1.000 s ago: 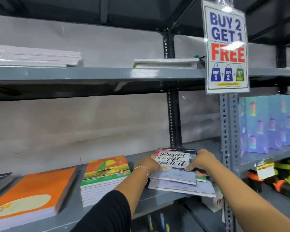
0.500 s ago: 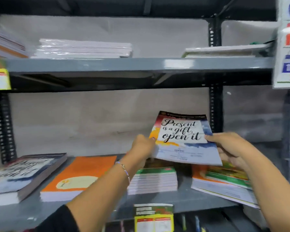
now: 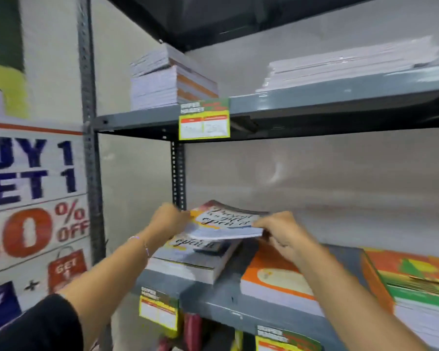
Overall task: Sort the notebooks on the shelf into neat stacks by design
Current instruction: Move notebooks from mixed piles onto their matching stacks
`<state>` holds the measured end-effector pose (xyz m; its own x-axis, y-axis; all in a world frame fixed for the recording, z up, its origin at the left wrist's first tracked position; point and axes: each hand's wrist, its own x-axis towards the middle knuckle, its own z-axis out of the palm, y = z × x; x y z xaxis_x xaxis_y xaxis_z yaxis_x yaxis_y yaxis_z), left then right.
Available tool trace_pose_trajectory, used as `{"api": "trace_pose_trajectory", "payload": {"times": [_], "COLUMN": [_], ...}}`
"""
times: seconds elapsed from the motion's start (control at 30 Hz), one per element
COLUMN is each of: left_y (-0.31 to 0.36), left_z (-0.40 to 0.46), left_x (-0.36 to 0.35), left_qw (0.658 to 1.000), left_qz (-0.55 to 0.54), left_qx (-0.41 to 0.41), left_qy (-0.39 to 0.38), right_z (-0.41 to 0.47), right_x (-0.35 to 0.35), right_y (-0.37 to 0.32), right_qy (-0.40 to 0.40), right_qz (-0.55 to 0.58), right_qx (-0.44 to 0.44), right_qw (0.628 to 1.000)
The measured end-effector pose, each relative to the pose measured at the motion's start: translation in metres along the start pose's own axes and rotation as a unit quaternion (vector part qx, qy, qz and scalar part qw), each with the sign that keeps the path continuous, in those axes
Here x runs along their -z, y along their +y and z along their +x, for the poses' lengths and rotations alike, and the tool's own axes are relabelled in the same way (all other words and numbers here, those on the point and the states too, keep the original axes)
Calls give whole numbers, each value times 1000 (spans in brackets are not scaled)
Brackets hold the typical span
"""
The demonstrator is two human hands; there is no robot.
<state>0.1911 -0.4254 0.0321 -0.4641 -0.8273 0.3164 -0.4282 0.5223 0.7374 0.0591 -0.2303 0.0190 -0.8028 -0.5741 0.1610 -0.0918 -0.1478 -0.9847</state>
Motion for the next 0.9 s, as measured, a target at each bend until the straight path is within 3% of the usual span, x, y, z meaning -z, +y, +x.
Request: {"api": "trace_pose_trajectory", "payload": {"times": [0.1,0.3,0.47,0.53,0.6,0.67,0.77,0.83,0.9], "left_y": [-43,-98,-105,-94,-70,-34,43,103,158], "left_z": [29,47,50,47,36,20,-20,-63,-105], "left_x": [8,-7,-19,-20,-26,-44,-87,-122,-157], "left_qw": [999,987,949,924,920,943,975,959,905], "left_qz": [52,162,311,379,380,302,52,-147,-304], "left_qx": [4,1,-44,-36,-56,-116,-217,-221,-175], "left_qy": [14,3,20,46,70,81,15,-100,-239], "right_z": [22,42,43,34,19,-1,-39,-67,-92], "right_x": [-49,-87,-87,-81,-65,-30,56,129,199], "right_y": [26,67,76,67,52,34,8,-6,-16], "right_qy": [-1,8,-42,-58,-48,-3,94,164,247], "right_qz": [-31,-218,-392,-421,-407,-347,-284,-274,-309], "right_qx": [-16,-24,37,50,95,153,175,161,136], "right_qw": [999,976,918,904,907,925,938,934,908]}}
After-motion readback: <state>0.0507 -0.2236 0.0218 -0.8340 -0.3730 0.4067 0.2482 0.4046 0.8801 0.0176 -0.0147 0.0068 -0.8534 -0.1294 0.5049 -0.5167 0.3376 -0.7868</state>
